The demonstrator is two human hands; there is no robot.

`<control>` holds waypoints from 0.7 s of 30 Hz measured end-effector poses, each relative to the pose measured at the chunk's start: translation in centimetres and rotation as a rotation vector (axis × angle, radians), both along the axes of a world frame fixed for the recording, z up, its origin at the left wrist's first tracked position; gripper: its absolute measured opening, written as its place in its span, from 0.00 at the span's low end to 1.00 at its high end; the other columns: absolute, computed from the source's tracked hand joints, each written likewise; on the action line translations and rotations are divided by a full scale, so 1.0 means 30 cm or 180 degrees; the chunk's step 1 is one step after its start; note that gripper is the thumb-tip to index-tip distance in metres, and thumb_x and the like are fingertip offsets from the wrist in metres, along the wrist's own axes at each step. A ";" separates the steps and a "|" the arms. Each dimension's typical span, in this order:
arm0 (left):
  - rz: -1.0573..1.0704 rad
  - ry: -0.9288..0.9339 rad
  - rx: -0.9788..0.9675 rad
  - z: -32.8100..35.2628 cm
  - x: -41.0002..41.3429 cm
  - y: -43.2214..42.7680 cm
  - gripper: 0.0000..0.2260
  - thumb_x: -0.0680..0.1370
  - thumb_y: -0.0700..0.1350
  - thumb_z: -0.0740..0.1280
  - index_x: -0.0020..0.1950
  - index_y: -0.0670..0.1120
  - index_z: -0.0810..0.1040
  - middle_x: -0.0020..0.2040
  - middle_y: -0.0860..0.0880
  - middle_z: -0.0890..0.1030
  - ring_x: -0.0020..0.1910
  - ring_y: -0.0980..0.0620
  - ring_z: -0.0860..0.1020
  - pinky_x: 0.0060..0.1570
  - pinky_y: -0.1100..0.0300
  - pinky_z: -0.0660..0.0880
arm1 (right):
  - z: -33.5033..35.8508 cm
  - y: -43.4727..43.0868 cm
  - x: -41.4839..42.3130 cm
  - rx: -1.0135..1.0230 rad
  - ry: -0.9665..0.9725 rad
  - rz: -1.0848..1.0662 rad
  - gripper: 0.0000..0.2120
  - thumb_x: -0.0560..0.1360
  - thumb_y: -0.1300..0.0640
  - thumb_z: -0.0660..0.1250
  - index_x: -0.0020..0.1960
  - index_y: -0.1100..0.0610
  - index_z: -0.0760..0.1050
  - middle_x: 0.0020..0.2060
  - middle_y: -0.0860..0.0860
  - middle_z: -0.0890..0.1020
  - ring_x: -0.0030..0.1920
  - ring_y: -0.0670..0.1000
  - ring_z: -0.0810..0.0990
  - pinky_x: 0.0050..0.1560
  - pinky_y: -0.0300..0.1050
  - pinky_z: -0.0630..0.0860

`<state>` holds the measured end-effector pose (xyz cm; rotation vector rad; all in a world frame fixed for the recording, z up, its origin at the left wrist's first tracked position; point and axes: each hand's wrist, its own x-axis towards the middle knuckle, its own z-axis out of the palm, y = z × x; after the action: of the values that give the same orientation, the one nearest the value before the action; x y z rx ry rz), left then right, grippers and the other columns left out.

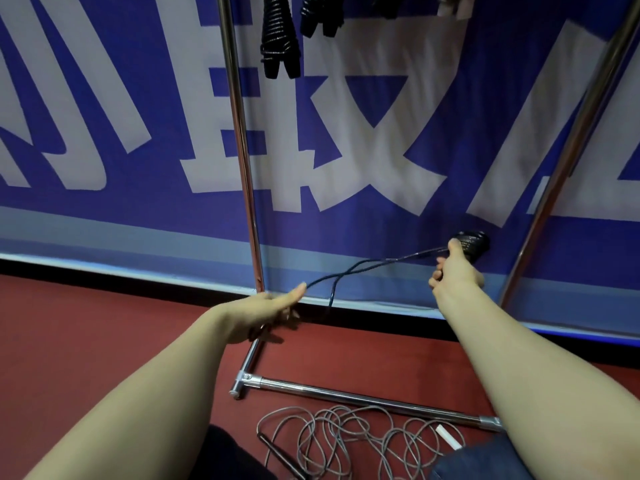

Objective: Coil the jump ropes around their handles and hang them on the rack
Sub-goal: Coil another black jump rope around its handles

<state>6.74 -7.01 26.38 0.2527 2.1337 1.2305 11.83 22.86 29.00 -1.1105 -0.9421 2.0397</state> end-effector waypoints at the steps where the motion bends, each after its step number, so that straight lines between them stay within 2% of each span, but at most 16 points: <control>1: 0.0160 -0.0071 0.0354 0.005 -0.003 0.000 0.36 0.69 0.70 0.65 0.54 0.37 0.80 0.49 0.42 0.84 0.46 0.53 0.83 0.44 0.59 0.80 | -0.019 0.007 0.004 -0.0015 -0.0114 -0.0003 0.19 0.75 0.50 0.71 0.36 0.59 0.67 0.30 0.52 0.73 0.24 0.47 0.62 0.19 0.33 0.57; 3: 0.0439 -0.0054 0.0568 0.012 -0.013 -0.004 0.23 0.74 0.63 0.67 0.45 0.42 0.77 0.39 0.45 0.80 0.33 0.53 0.79 0.35 0.62 0.75 | -0.053 0.024 0.014 0.0077 -0.0293 0.0172 0.19 0.77 0.49 0.69 0.37 0.57 0.64 0.31 0.50 0.72 0.26 0.47 0.65 0.15 0.31 0.59; 5: 0.0571 0.0119 -0.0128 -0.014 -0.043 -0.022 0.19 0.76 0.61 0.68 0.39 0.45 0.74 0.31 0.48 0.71 0.25 0.53 0.68 0.27 0.63 0.65 | -0.079 0.041 0.020 0.0339 -0.0418 0.0509 0.17 0.78 0.47 0.66 0.38 0.54 0.64 0.33 0.49 0.71 0.29 0.47 0.68 0.15 0.31 0.64; 6: 0.0515 0.0215 -0.0718 -0.028 -0.051 -0.033 0.19 0.76 0.61 0.68 0.42 0.44 0.76 0.33 0.48 0.71 0.26 0.53 0.68 0.28 0.63 0.65 | -0.083 0.041 0.017 0.0438 -0.0474 0.0599 0.17 0.78 0.46 0.66 0.38 0.54 0.65 0.33 0.49 0.71 0.29 0.47 0.69 0.16 0.32 0.66; 7: 0.0393 0.0200 -0.1187 -0.043 -0.048 -0.039 0.22 0.77 0.62 0.66 0.49 0.42 0.78 0.39 0.46 0.74 0.32 0.50 0.74 0.33 0.60 0.70 | -0.082 0.036 0.009 0.0491 -0.0514 0.0642 0.17 0.77 0.46 0.67 0.38 0.55 0.66 0.33 0.50 0.71 0.28 0.48 0.69 0.17 0.34 0.66; 8: 0.0244 0.0146 -0.1419 -0.051 -0.040 -0.039 0.27 0.77 0.64 0.64 0.59 0.41 0.77 0.49 0.45 0.78 0.45 0.47 0.78 0.45 0.56 0.74 | -0.075 0.026 -0.001 0.0511 -0.0520 0.0641 0.18 0.76 0.45 0.69 0.39 0.57 0.69 0.31 0.51 0.71 0.26 0.48 0.67 0.18 0.36 0.65; 9: 0.0213 0.0069 -0.1310 -0.048 -0.022 -0.029 0.29 0.78 0.65 0.61 0.66 0.42 0.74 0.59 0.45 0.77 0.58 0.46 0.76 0.58 0.51 0.71 | -0.064 0.013 -0.017 0.0549 -0.0513 0.0668 0.19 0.74 0.45 0.72 0.38 0.58 0.71 0.29 0.51 0.71 0.24 0.48 0.65 0.19 0.36 0.62; 10: 0.0281 -0.0001 -0.0947 -0.038 -0.012 -0.013 0.28 0.79 0.64 0.61 0.69 0.43 0.73 0.63 0.47 0.75 0.64 0.49 0.72 0.65 0.51 0.65 | -0.052 -0.002 -0.027 0.0626 -0.0494 0.0805 0.19 0.72 0.45 0.73 0.37 0.59 0.72 0.28 0.51 0.71 0.23 0.47 0.64 0.19 0.35 0.59; 11: 0.0415 0.0094 -0.0560 -0.018 0.000 0.011 0.24 0.79 0.62 0.63 0.66 0.45 0.75 0.60 0.48 0.75 0.63 0.51 0.71 0.64 0.52 0.64 | -0.041 -0.017 -0.041 0.0746 -0.0468 0.1036 0.20 0.71 0.44 0.74 0.36 0.59 0.72 0.27 0.51 0.70 0.21 0.47 0.62 0.19 0.34 0.58; 13: 0.0920 0.0754 -0.0177 0.011 -0.013 0.062 0.17 0.74 0.60 0.69 0.47 0.47 0.80 0.45 0.48 0.79 0.52 0.47 0.77 0.56 0.53 0.71 | -0.019 -0.048 -0.056 0.1041 -0.0452 0.1568 0.21 0.72 0.43 0.74 0.35 0.57 0.70 0.25 0.50 0.68 0.19 0.45 0.61 0.19 0.33 0.56; 14: 0.1192 0.1085 -0.0119 0.016 -0.027 0.082 0.17 0.68 0.62 0.69 0.40 0.48 0.79 0.42 0.48 0.80 0.50 0.43 0.80 0.56 0.50 0.75 | -0.004 -0.066 -0.057 0.1186 -0.0464 0.1815 0.21 0.72 0.42 0.73 0.34 0.57 0.69 0.24 0.49 0.67 0.18 0.45 0.61 0.19 0.34 0.55; 15: 0.1371 0.1265 -0.0073 0.019 -0.036 0.100 0.16 0.66 0.62 0.67 0.39 0.49 0.78 0.45 0.47 0.81 0.51 0.42 0.80 0.59 0.46 0.74 | 0.011 -0.086 -0.059 0.1319 -0.0488 0.2054 0.22 0.72 0.41 0.72 0.34 0.56 0.69 0.23 0.49 0.67 0.18 0.45 0.60 0.19 0.34 0.55; 17: 0.1224 0.1584 0.0144 0.045 -0.011 0.149 0.07 0.73 0.55 0.67 0.48 0.55 0.77 0.58 0.52 0.76 0.59 0.48 0.75 0.66 0.47 0.69 | 0.043 -0.133 -0.052 0.1563 -0.0564 0.2532 0.22 0.72 0.39 0.72 0.35 0.56 0.70 0.22 0.48 0.66 0.19 0.45 0.59 0.19 0.35 0.55; 18: 0.1051 0.1717 0.0310 0.062 0.009 0.172 0.07 0.77 0.51 0.67 0.54 0.56 0.76 0.61 0.56 0.72 0.61 0.52 0.73 0.67 0.49 0.67 | 0.055 -0.157 -0.047 0.1666 -0.0574 0.2759 0.22 0.71 0.39 0.71 0.35 0.56 0.70 0.22 0.48 0.66 0.19 0.46 0.59 0.20 0.36 0.55; 19: 0.0952 0.1728 0.0589 0.084 0.034 0.199 0.08 0.79 0.50 0.65 0.59 0.56 0.75 0.61 0.57 0.72 0.63 0.53 0.72 0.65 0.52 0.68 | 0.066 -0.178 -0.042 0.1750 -0.0550 0.2973 0.22 0.71 0.38 0.71 0.36 0.56 0.70 0.22 0.48 0.65 0.20 0.46 0.58 0.20 0.36 0.55; 21: 0.0931 0.1447 0.1264 0.117 0.063 0.247 0.10 0.83 0.53 0.60 0.60 0.51 0.74 0.58 0.54 0.78 0.59 0.57 0.75 0.54 0.62 0.69 | 0.086 -0.216 -0.032 0.1878 -0.0464 0.3309 0.23 0.72 0.37 0.70 0.36 0.56 0.70 0.23 0.49 0.65 0.21 0.47 0.58 0.21 0.37 0.55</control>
<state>8.63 0.41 29.89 0.4367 2.3407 1.9226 10.87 16.39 31.58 -0.4434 -2.3551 2.1178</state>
